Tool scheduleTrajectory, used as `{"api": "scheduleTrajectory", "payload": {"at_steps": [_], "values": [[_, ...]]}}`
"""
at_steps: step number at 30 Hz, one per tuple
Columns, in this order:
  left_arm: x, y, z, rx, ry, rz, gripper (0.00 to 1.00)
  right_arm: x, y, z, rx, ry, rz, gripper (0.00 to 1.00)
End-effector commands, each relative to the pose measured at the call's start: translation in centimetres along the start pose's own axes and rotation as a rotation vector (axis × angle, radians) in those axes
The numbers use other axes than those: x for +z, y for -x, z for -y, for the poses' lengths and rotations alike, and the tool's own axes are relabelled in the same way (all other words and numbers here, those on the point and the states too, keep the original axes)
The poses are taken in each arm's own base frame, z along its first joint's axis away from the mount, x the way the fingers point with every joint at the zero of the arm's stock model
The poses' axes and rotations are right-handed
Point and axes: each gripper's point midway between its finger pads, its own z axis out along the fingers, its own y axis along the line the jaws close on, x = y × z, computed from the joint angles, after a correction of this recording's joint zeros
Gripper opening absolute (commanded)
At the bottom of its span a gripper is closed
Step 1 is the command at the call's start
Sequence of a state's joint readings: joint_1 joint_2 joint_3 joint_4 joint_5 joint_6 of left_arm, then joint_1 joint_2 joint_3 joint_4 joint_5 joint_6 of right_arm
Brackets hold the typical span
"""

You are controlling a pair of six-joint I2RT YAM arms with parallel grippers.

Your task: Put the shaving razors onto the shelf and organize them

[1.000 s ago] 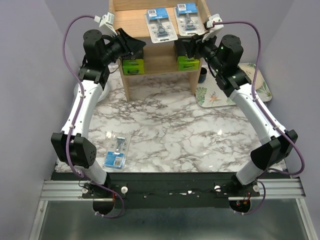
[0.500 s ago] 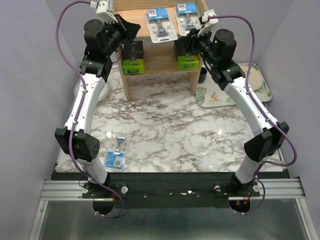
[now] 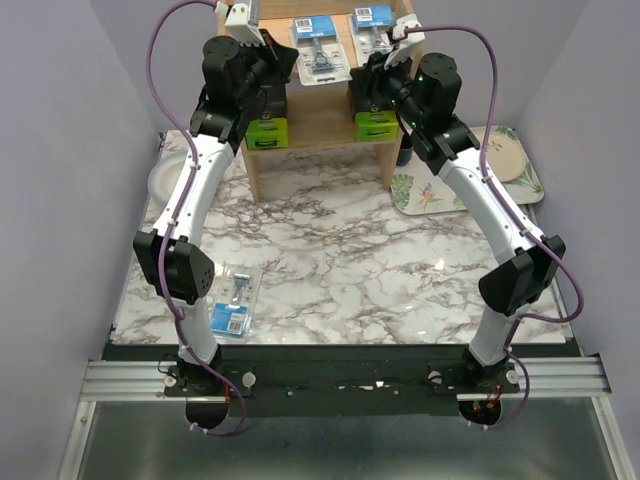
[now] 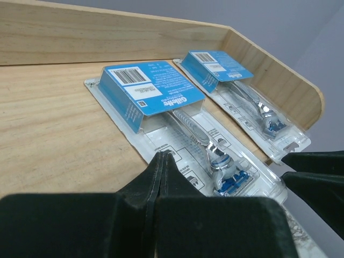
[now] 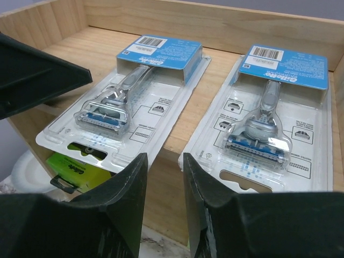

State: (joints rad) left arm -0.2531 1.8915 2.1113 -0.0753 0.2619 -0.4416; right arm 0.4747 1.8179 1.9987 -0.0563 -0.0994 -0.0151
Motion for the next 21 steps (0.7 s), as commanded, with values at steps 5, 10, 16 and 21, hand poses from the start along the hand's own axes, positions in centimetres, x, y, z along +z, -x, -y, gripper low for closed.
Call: {"api": "scheduleTrajectory", "payload": {"at_steps": [5, 10, 16, 21], "values": [[1.9, -1.3, -1.8, 0.044, 0.054, 0.005, 0.00, 1.0, -0.1, -1.6, 0.044, 0.038, -0.005, 0.41], [2.1, -1.7, -1.9, 0.037, 0.048, 0.000, 0.00, 1.2, 0.0, -2.1, 0.047, 0.045, 0.000, 0.42], [1.9, -2.0, -0.9, 0.010, 0.016, -0.011, 0.00, 0.5, 0.4, -2.6, 0.049, 0.053, 0.000, 0.43], [2.1, -1.9, 0.1, -0.012, -0.007, -0.004, 0.00, 0.3, 0.4, -2.5, 0.040, 0.042, 0.000, 0.46]]}}
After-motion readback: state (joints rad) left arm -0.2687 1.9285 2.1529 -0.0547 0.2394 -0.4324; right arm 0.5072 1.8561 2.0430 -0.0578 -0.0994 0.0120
